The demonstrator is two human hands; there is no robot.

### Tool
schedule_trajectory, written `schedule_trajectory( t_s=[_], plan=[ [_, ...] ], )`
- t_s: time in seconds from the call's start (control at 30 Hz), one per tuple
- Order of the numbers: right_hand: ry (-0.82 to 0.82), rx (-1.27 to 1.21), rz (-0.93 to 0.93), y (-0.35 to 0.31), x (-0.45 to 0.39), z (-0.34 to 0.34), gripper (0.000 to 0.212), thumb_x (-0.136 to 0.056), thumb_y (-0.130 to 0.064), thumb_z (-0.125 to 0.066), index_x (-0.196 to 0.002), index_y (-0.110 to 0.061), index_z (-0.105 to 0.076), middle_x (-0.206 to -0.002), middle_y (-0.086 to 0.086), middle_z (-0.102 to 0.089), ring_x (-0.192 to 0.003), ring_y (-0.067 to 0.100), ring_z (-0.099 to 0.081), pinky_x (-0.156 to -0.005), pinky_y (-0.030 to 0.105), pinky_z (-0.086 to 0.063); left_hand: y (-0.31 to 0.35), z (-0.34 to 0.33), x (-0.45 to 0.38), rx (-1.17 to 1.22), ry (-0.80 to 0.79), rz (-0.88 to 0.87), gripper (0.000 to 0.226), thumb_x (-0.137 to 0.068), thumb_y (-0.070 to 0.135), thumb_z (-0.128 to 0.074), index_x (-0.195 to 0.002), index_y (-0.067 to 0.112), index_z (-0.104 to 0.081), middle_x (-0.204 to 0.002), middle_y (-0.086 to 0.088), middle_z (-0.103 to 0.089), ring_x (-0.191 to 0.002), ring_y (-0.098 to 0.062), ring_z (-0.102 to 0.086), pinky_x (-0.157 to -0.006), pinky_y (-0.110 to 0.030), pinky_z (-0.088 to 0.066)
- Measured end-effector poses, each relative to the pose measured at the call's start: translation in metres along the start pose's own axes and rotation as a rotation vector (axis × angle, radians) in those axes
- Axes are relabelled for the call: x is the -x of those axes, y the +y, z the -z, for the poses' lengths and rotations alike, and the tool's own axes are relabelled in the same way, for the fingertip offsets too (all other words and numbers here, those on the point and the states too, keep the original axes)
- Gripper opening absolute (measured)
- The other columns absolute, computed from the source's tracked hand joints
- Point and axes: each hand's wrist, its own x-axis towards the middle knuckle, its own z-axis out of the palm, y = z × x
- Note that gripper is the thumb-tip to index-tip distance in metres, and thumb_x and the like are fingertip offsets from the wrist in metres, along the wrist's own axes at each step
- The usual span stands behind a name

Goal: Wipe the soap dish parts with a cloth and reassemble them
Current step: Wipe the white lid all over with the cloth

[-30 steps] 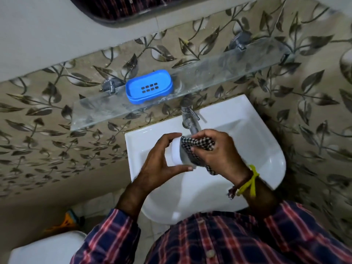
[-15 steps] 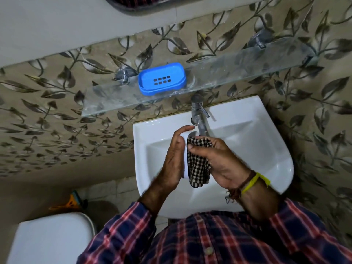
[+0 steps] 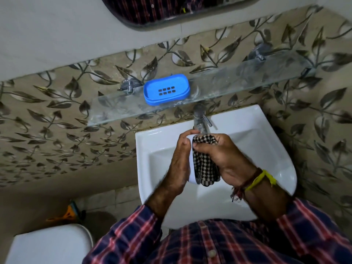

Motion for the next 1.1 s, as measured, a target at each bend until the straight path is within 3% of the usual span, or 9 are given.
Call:
schedule_trajectory(
  t_s=[0.07, 0.2, 0.33, 0.53, 0.63, 0.77, 0.87, 1.1],
  plan=[
    [0.032, -0.034, -0.016, 0.001, 0.0, -0.001, 0.008, -0.091, 0.0, -0.061, -0.086, -0.002, -0.067, -0.074, 0.012, -0.066, -0.069, 0.02, -0.065, -0.06, 0.028, -0.054, 0.0, -0.004, 0.0, -0.004, 0.019, 0.028, 0.041, -0.108, 0.032, -0.023, -0.136, 0.008, -0.04, -0.114, -0.009, -0.07, -0.104, -0.024, -0.068, -0.086, -0.037, -0.058],
    [-0.083, 0.182, 0.0, 0.009, 0.004, 0.001, 0.012, -0.091, -0.001, -0.06, -0.087, 0.008, -0.067, -0.079, 0.014, -0.069, -0.074, 0.02, -0.066, -0.068, 0.031, -0.053, 0.006, 0.006, -0.006, -0.019, -0.053, -0.016, 0.039, -0.109, 0.037, -0.025, -0.133, 0.011, -0.042, -0.095, 0.002, -0.074, -0.086, -0.012, -0.072, -0.074, -0.027, -0.058],
    [0.019, 0.078, 0.007, 0.0, -0.002, 0.005, 0.011, -0.091, 0.0, -0.061, -0.096, 0.008, -0.068, -0.083, 0.017, -0.069, -0.079, 0.024, -0.066, -0.071, 0.032, -0.054, 0.003, -0.003, -0.004, -0.05, 0.017, 0.059, 0.041, -0.107, 0.037, -0.026, -0.133, 0.011, -0.044, -0.114, -0.013, -0.068, -0.103, -0.026, -0.068, -0.084, -0.043, -0.058],
    [-0.092, 0.252, 0.029, 0.0, 0.004, 0.006, 0.009, -0.091, 0.002, -0.062, -0.093, 0.007, -0.069, -0.083, 0.015, -0.071, -0.076, 0.019, -0.066, -0.067, 0.027, -0.054, 0.012, 0.003, -0.02, -0.151, 0.039, -0.005, 0.038, -0.109, 0.039, -0.027, -0.127, 0.017, -0.052, -0.106, -0.006, -0.067, -0.095, -0.019, -0.066, -0.081, -0.033, -0.056],
    [-0.013, 0.168, 0.072, -0.004, 0.0, 0.008, 0.01, -0.091, 0.001, -0.061, -0.093, 0.009, -0.066, -0.082, 0.016, -0.068, -0.076, 0.02, -0.065, -0.07, 0.032, -0.053, 0.009, -0.004, -0.015, -0.127, 0.009, 0.05, 0.041, -0.108, 0.038, -0.027, -0.132, 0.011, -0.046, -0.113, -0.015, -0.067, -0.1, -0.024, -0.069, -0.082, -0.037, -0.058],
    [-0.124, 0.308, 0.031, 0.006, 0.005, 0.012, 0.008, -0.09, 0.003, -0.062, -0.09, 0.005, -0.069, -0.077, 0.009, -0.071, -0.07, 0.014, -0.067, -0.063, 0.025, -0.055, 0.014, -0.002, -0.026, -0.27, 0.05, -0.018, 0.038, -0.106, 0.039, -0.031, -0.124, 0.016, -0.055, -0.117, -0.009, -0.063, -0.106, -0.022, -0.061, -0.093, -0.044, -0.052],
    [-0.091, 0.27, 0.02, 0.008, 0.002, 0.017, 0.01, -0.09, 0.002, -0.061, -0.091, 0.006, -0.069, -0.075, 0.008, -0.071, -0.068, 0.013, -0.066, -0.058, 0.023, -0.053, 0.015, -0.006, -0.029, -0.263, 0.037, 0.009, 0.036, -0.104, 0.04, -0.031, -0.122, 0.018, -0.055, -0.113, -0.005, -0.062, -0.098, -0.015, -0.062, -0.085, -0.034, -0.055],
    [-0.219, 0.418, 0.127, 0.007, 0.005, 0.02, 0.007, -0.088, 0.005, -0.063, -0.086, 0.006, -0.069, -0.078, 0.009, -0.074, -0.07, 0.012, -0.069, -0.064, 0.024, -0.056, 0.023, -0.008, -0.036, -0.282, 0.032, 0.01, 0.033, -0.103, 0.041, -0.036, -0.115, 0.023, -0.061, -0.114, -0.019, -0.062, -0.101, -0.025, -0.06, -0.092, -0.045, -0.05]
  ],
)
